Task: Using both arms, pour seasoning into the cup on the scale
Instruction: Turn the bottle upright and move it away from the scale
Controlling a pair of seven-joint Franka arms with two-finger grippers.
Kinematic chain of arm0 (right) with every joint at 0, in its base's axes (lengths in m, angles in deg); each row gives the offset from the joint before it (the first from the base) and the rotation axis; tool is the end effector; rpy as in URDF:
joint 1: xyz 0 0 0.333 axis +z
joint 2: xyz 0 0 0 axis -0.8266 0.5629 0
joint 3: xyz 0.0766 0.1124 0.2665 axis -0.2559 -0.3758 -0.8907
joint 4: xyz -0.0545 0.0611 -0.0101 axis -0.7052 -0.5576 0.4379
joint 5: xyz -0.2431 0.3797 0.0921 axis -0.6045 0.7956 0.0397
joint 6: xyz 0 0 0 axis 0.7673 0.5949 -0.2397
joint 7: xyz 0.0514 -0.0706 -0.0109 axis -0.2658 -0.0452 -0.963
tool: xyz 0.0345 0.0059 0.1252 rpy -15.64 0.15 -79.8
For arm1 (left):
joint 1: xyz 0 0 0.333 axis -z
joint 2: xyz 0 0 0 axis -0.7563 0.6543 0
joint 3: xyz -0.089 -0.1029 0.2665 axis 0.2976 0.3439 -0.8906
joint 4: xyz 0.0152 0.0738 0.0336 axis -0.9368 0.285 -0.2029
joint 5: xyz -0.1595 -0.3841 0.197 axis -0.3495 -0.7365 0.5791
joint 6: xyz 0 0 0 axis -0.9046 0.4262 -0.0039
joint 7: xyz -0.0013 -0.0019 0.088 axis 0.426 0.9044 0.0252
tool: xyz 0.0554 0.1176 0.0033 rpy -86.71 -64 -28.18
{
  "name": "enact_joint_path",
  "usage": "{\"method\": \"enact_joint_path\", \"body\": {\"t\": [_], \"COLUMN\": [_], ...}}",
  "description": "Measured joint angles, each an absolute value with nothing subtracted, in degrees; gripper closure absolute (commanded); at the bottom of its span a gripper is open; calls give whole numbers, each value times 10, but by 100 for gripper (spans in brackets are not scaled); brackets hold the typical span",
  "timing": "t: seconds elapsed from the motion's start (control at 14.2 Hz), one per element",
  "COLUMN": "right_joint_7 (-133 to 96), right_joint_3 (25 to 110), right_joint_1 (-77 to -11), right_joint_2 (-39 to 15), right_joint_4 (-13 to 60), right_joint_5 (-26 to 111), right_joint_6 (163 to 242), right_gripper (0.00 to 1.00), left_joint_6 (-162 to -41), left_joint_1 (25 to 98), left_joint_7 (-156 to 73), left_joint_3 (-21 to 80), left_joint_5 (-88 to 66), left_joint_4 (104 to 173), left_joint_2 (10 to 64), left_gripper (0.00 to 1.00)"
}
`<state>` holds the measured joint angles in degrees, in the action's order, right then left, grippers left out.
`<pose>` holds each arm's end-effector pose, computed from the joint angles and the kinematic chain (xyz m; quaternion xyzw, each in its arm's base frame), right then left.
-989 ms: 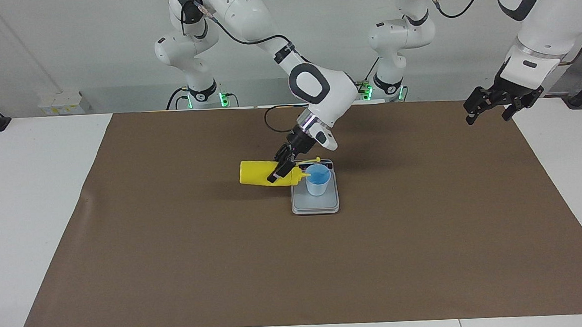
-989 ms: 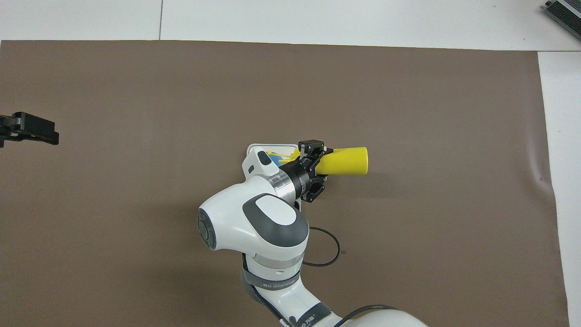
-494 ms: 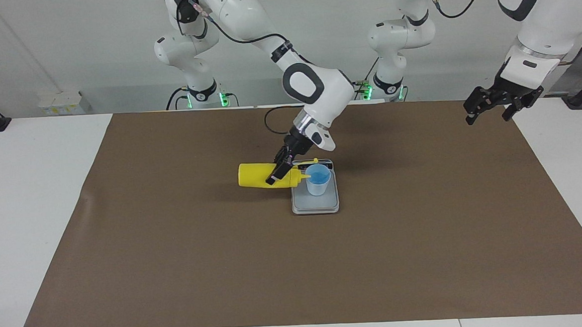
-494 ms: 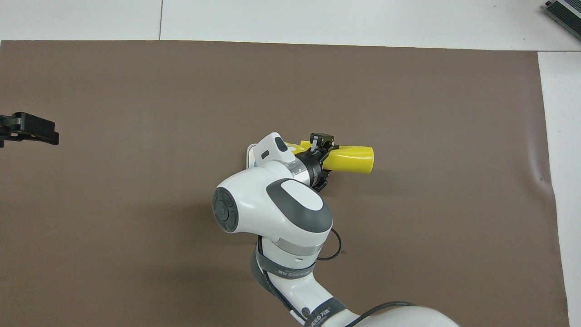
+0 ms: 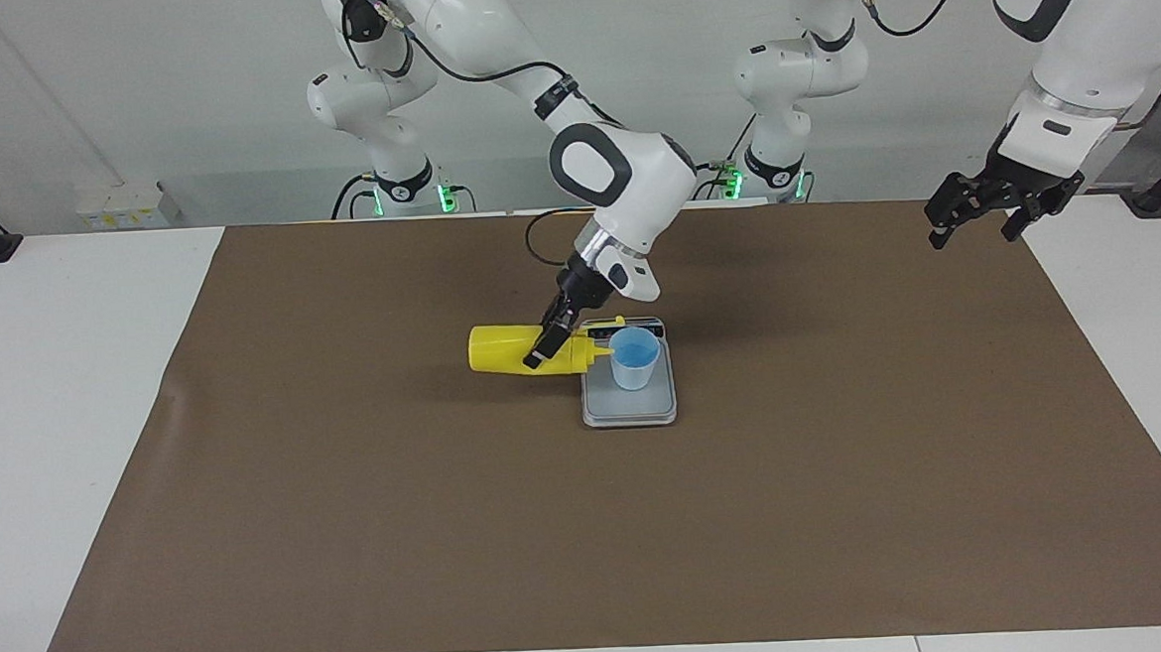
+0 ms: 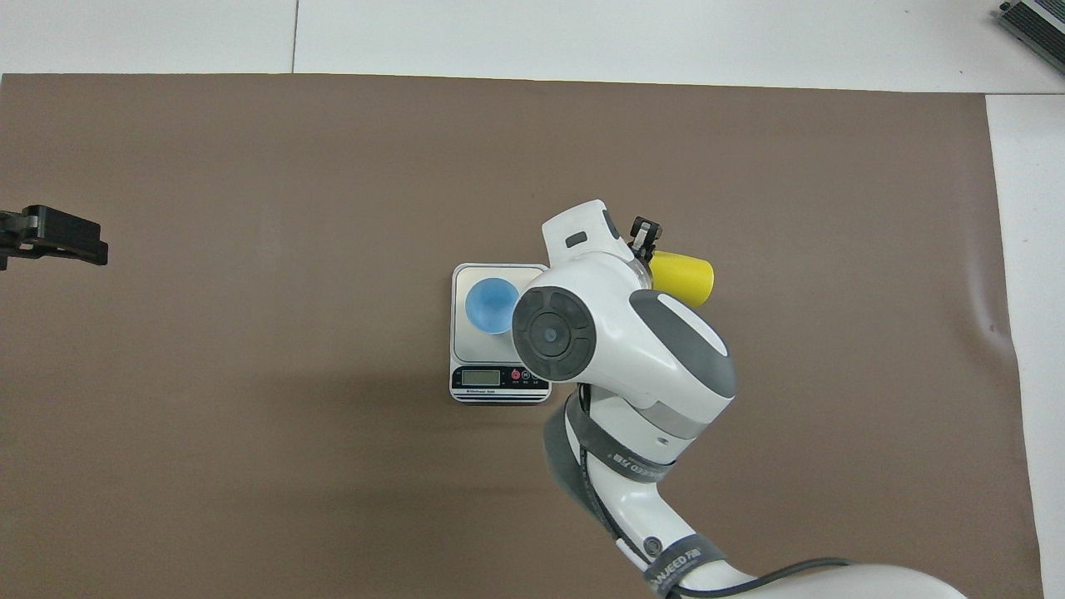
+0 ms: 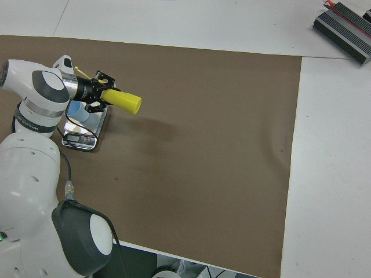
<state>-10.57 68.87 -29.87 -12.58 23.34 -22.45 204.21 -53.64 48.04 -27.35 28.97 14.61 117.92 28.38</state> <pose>0.6127 0.3240 0.3503 0.8208 0.5132 0.0493 0.2458 0.6311 -0.0139 0.5830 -1.0000 0.0019 -0.0036 0.0035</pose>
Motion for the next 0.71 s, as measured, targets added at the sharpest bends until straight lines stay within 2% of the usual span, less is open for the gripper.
{"method": "enact_joint_path", "body": {"t": [0.42,0.71], "right_joint_7": [-90,-88], "right_joint_3": [689,689], "right_joint_1": [-384,-434], "right_joint_2": [-164,-185], "right_joint_4": [315,411], "right_joint_5": [-111,-81], "right_joint_6": [2215,2370], "right_gripper": [100,100], "left_joint_6": [-536,-536], "left_joint_1": [480,480], "left_joint_7": [-274,-274], "left_joint_3": [290,290], "left_joint_5": [146,146], "left_joint_4": [1179,1179], "left_joint_2": [284,284], "left_gripper": [0,0]}}
